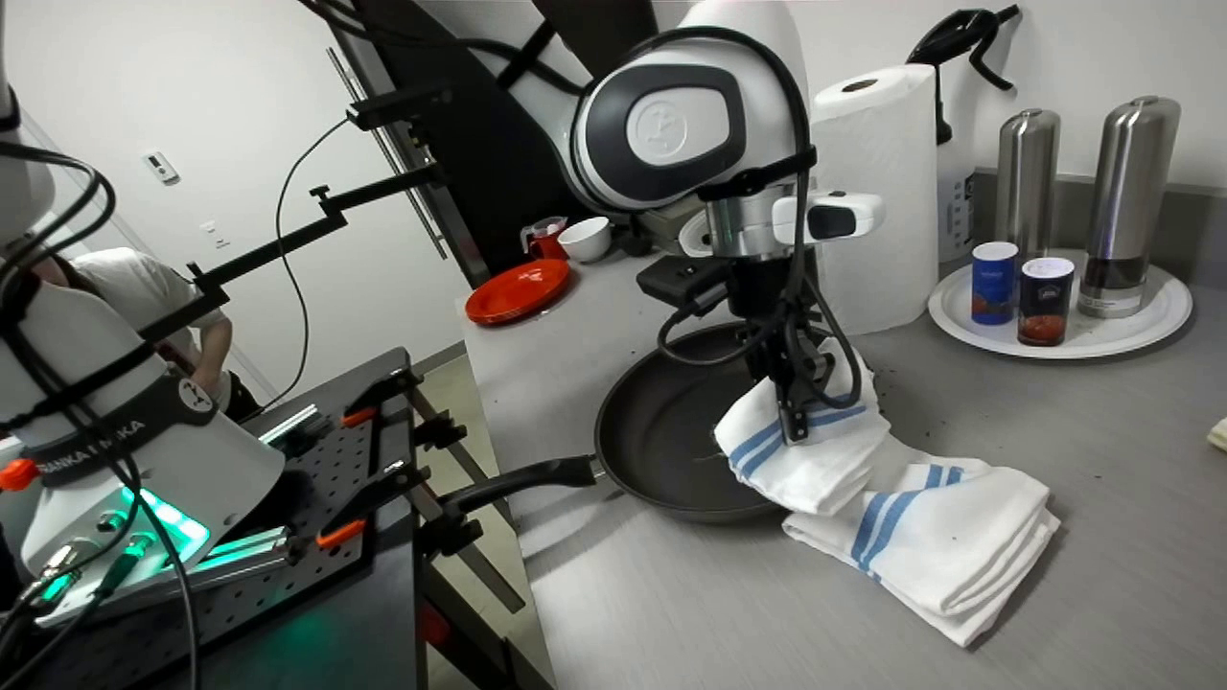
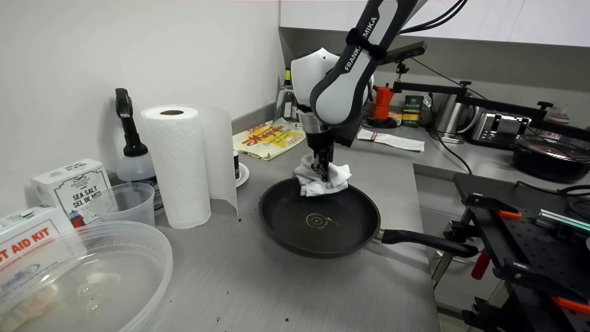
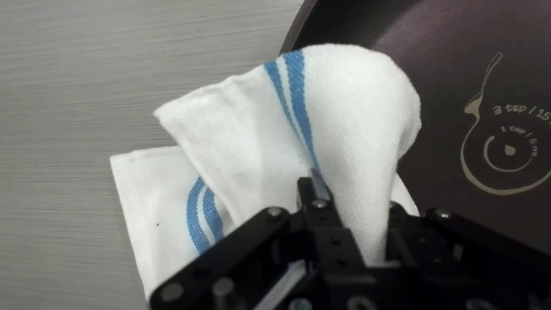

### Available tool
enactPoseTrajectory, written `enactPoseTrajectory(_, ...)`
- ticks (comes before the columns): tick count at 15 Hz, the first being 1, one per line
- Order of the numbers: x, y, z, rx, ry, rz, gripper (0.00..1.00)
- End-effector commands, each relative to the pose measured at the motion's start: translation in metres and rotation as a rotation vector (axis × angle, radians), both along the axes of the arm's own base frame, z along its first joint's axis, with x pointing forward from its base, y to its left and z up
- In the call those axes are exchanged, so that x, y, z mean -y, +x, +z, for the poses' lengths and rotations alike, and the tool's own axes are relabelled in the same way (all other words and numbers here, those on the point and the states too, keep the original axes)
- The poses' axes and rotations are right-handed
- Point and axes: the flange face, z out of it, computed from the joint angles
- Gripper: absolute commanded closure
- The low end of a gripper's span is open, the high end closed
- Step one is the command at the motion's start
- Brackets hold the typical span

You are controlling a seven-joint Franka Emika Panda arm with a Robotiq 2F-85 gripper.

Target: Use the left towel to wipe the pan

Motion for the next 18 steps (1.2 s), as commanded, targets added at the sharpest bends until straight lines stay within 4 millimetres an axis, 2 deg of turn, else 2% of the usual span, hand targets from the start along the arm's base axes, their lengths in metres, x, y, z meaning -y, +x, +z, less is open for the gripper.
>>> enactPoseTrajectory(1,-0.009,0.008,-0.012,0.017,-0.057,0.031,0.96)
enactPoseTrajectory(4,-0.011,0.011,-0.020,0.028,-0.092,0.055,0.96)
enactPoseTrajectory(10,-0.001,0.008,-0.037,0.020,-0.134,0.060,0.96)
enactPoseTrajectory(12,-0.007,-0.004,-0.055,0.014,-0.134,0.062,0.96)
enactPoseTrajectory(15,-0.018,-0.011,-0.075,0.013,-0.132,0.074,0.96)
enactPoseTrajectory(18,-0.026,-0.009,-0.081,0.008,-0.137,0.089,0.96)
